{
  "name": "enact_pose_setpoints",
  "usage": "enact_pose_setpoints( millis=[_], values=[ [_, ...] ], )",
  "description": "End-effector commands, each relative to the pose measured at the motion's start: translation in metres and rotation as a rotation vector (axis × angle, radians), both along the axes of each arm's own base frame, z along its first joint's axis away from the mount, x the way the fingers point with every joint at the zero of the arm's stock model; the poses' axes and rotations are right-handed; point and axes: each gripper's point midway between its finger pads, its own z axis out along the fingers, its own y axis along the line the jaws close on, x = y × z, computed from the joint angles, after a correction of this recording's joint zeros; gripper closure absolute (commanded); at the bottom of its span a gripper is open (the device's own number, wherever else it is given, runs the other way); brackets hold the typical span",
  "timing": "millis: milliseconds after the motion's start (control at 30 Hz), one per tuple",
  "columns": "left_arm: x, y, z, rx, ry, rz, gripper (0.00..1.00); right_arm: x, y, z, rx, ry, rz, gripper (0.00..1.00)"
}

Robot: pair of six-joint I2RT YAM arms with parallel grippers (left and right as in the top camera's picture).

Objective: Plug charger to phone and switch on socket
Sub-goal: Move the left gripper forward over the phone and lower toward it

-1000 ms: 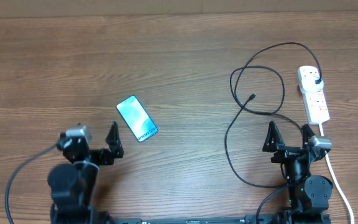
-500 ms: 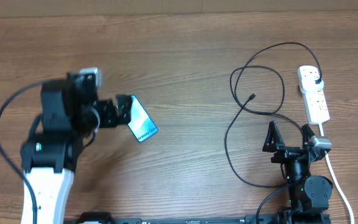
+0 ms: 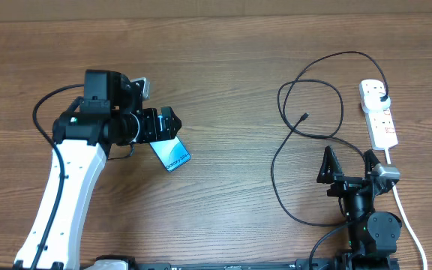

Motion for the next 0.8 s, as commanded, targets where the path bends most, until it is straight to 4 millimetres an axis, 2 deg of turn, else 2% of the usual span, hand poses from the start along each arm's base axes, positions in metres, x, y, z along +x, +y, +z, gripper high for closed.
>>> enact_pose_setpoints(
  millis=[0, 200, 567, 767],
  values=[
    [0.004, 0.013, -0.017, 0.041, 0.098, 0.141, 0.00, 0.000, 0.001, -0.002, -0.005, -0.002, 0.006, 0.00],
    [-0.001, 0.036, -0.026, 0.146, 0.152, 0.248, 0.00, 0.000, 0.001, -0.002, -0.005, -0.002, 0.006, 0.00],
    [0.012, 0.046, 0.005, 0.169, 0.115, 0.343, 0.00, 0.000, 0.001, -0.002, -0.005, -0.002, 0.006, 0.00],
    [0.025, 0.049, 0.009, 0.230, 0.180, 0.346, 0.00, 0.000, 0.001, -0.002, -0.005, -0.002, 0.006, 0.00]
  ],
)
